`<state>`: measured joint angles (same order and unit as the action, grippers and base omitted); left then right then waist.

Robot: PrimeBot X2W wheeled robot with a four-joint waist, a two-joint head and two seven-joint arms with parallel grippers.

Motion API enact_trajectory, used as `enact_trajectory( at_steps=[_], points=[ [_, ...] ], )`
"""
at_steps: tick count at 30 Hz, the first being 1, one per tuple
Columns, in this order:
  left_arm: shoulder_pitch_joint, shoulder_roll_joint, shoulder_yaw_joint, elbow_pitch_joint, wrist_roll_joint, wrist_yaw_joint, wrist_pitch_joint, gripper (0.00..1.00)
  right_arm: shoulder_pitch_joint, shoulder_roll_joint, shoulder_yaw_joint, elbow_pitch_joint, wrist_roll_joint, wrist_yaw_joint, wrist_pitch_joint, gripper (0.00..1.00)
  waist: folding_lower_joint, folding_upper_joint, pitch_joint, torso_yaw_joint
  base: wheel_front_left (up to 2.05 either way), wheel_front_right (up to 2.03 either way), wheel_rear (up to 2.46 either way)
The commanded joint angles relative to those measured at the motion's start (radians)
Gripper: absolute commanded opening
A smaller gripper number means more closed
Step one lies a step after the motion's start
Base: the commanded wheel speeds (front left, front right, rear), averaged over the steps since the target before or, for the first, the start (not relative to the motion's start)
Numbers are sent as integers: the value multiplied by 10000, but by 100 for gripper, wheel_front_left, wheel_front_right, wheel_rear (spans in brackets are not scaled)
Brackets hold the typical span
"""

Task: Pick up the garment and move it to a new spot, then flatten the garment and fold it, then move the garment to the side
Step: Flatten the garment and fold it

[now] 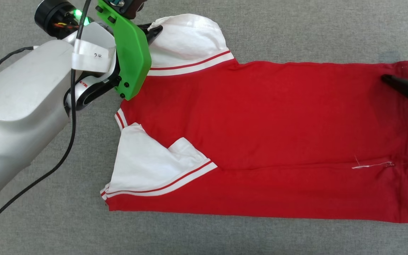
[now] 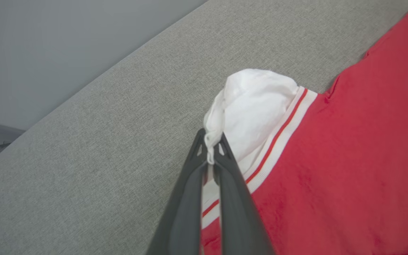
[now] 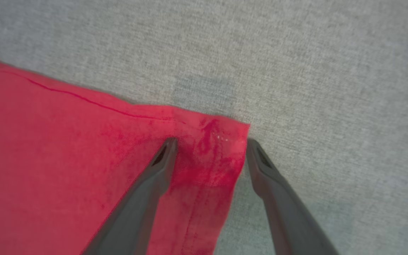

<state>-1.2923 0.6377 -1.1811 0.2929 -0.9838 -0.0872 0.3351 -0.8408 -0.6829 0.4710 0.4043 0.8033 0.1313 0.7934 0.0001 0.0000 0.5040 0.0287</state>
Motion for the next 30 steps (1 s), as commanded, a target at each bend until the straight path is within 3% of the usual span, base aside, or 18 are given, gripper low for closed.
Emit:
enact_trajectory(
  at_steps=[1, 4, 5, 6, 19, 30],
  points=[
    [133, 3, 10, -35, 78, 76, -76, 0, 12, 89, 214, 219, -80, -6, -44, 100, -1, 0, 123, 91, 0, 0, 0],
    [142, -44, -4, -45, 97, 76, -141, 0, 279, 138, 713, 516, 134, -6, 27, 100, -1, 0, 160, 138, 0, 0, 0],
    [156, -58, -3, -28, 82, 70, -163, 0, 331, 128, 793, 569, 212, -6, -28, 45, -1, 0, 151, 136, 0, 0, 0],
    [182, -67, -1, 0, 54, 59, -188, 0, 369, 98, 890, 618, 285, -6, -117, 0, -1, 0, 134, 123, 0, 0, 0],
    [1160, 71, -33, 405, -197, 115, -1003, 0, 572, -173, 1402, 457, 760, -6, -3406, 0, -1, 0, -1177, -37, 0, 0, 0],
    [3286, 922, -237, -784, -551, 893, -1860, 0, 2290, -786, 2001, -257, 1316, -6, -5223, 0, -1, 0, -2507, -50, 0, 0, 0]
  ],
)
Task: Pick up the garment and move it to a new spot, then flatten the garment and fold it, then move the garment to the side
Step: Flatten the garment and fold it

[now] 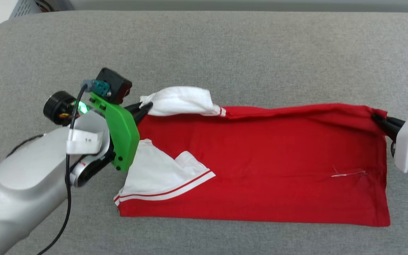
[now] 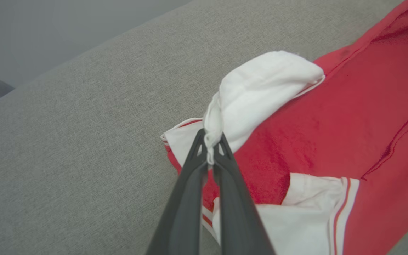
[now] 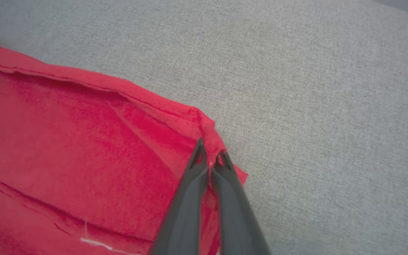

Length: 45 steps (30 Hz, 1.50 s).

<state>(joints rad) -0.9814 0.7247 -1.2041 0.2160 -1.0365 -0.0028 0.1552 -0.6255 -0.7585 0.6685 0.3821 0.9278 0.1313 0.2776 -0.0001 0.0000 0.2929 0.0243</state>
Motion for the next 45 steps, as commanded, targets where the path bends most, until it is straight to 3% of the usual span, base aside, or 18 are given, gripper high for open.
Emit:
enact_trajectory(
  at_steps=[1, 9, 16, 31, 32, 33, 34, 39, 45],
  points=[
    [390, 164, -28, -179, -58, 156, -126, 0, 345, -103, 49, -115, 99, -6, -194, 0, 1, 0, -489, 7, 0, 0, 0],
    [1946, 669, -259, -1048, -346, 892, -402, 0, 1933, -417, -45, -631, 360, -6, -1004, 0, 1, 0, -1063, 103, 0, 0, 0],
    [3122, 787, -450, -1237, -532, 1216, -532, 0, 3197, -416, -318, -1052, 484, -6, -1277, 0, 1, 0, -1297, 126, 0, 0, 0],
    [4038, 100, -433, -129, -931, 1084, -1242, 0, 4665, 182, -801, -1041, 660, -6, -785, 0, 1, 0, -1122, 136, 0, 0, 0],
    [4051, 88, -421, -75, -910, 1096, -1314, 3, 4675, 206, -843, -1057, 679, -6, -788, 10, 1, 0, -1147, 129, 0, 0, 0],
    [4070, 93, -387, -3, -856, 1146, -1461, 49, 4695, 225, -917, -1112, 732, -6, -783, 45, 1, 0, -1202, 115, 0, 0, 0],
    [4091, 105, -329, 40, -794, 1223, -1662, 100, 4711, 216, -1010, -1200, 784, -6, -796, 100, 1, 0, -1263, 104, 0, 0, 0],
    [4213, 200, 27, -71, -504, 1693, -2730, 100, 4847, 10, -1673, -1844, 1166, -6, -801, 100, 1, 0, -1507, 80, 0, 0, 0],
    [4472, 216, 790, -580, 35, 2980, -3967, 100, 5062, -455, -2931, -2276, 1378, -6, -479, 100, 1, 0, -1620, 122, 0, 0, 0]
  ],
)
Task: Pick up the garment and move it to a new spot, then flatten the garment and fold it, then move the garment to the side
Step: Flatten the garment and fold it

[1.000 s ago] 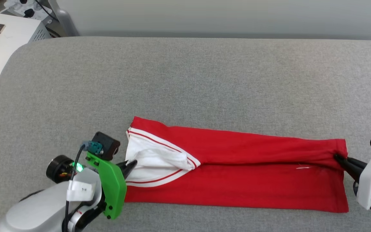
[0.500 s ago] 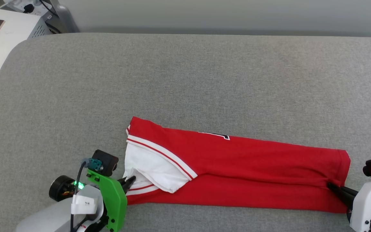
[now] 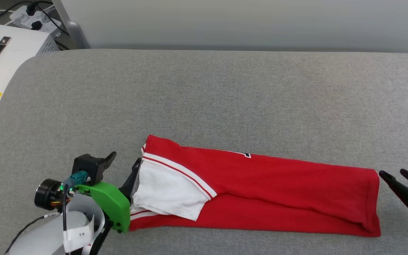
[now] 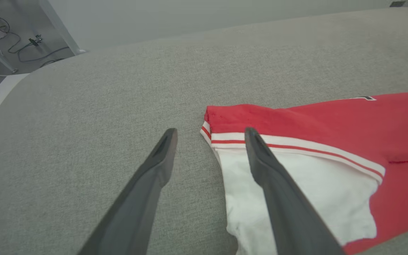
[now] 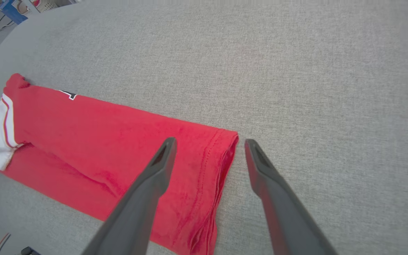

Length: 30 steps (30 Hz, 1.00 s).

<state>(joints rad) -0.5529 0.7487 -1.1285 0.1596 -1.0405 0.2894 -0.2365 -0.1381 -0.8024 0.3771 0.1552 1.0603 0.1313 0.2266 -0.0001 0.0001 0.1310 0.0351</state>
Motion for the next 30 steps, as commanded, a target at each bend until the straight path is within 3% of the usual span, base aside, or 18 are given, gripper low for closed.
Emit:
enact_trajectory(
  at_steps=[1, 7, 11, 21, 30],
  points=[
    [270, -65, 235, -121, 184, 275, -138, 100, 243, -78, -189, 46, 102, -6, 211, 100, 1, -1, 5, 34, 0, 0, 0],
    [841, -516, 1657, -542, 1568, 1300, -246, 100, 561, 4, -828, 617, 814, -6, 1604, 100, 1, -1, 184, 224, 0, 0, 0],
    [1530, -1143, 2859, -513, 2849, 1599, -249, 100, 558, 319, -941, 932, 793, -6, 2061, 100, 1, -1, 354, 396, 0, 0, 0],
    [3253, -2905, 5827, -791, 5701, 1510, -251, 100, 260, 1134, -672, 1215, 650, -6, 2560, 100, 1, -1, 611, 624, 0, 0, 0],
    [4107, -4306, 7384, -1020, 7460, 606, -252, 100, -422, 1880, 7, 1721, 459, -6, 2928, 100, 1, -1, 648, 738, 0, 0, 0]
  ],
)
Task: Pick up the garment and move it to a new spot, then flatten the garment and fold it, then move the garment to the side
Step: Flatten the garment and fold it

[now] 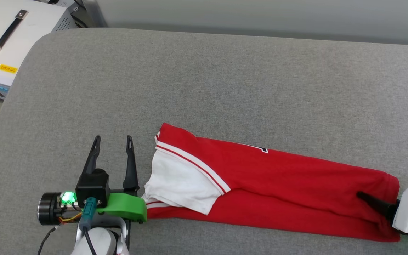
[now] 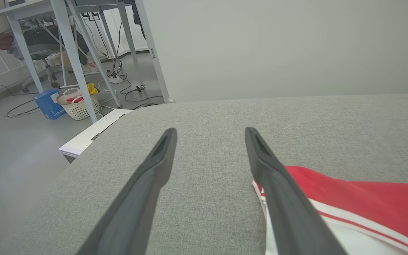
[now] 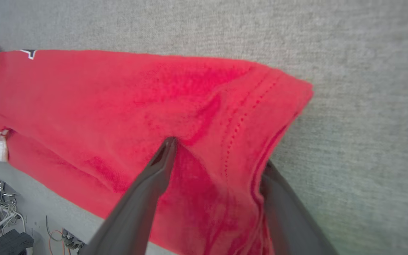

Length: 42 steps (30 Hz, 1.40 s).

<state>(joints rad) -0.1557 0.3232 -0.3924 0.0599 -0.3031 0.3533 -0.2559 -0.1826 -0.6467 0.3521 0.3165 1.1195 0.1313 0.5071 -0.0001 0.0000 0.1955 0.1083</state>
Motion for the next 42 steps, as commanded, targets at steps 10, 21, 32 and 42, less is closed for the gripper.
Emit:
enact_trajectory(
  at_steps=[10, 21, 32, 42],
  points=[
    [606, -1044, 1010, -64, 1320, -1032, -58, 100, -213, 288, 681, 596, -203, -6, -227, 0, 1, 0, -126, 36, 0, 0, 0],
    [960, -1496, 1687, -183, 1960, -1762, -58, 100, -97, -947, 112, 987, -123, -6, -1069, 0, 1, 0, -453, -100, 0, 0, 0],
    [1339, -1753, 2089, -194, 2264, -2229, -59, 100, 36, -1797, -69, 757, -202, -6, -859, 0, 1, 0, -718, -225, 0, 0, 0],
    [1417, -2002, 2254, -131, 2430, -2512, -59, 100, 82, -1605, 135, -2149, 274, -6, 246, 0, 1, 0, -720, -320, 0, 0, 0]
  ],
)
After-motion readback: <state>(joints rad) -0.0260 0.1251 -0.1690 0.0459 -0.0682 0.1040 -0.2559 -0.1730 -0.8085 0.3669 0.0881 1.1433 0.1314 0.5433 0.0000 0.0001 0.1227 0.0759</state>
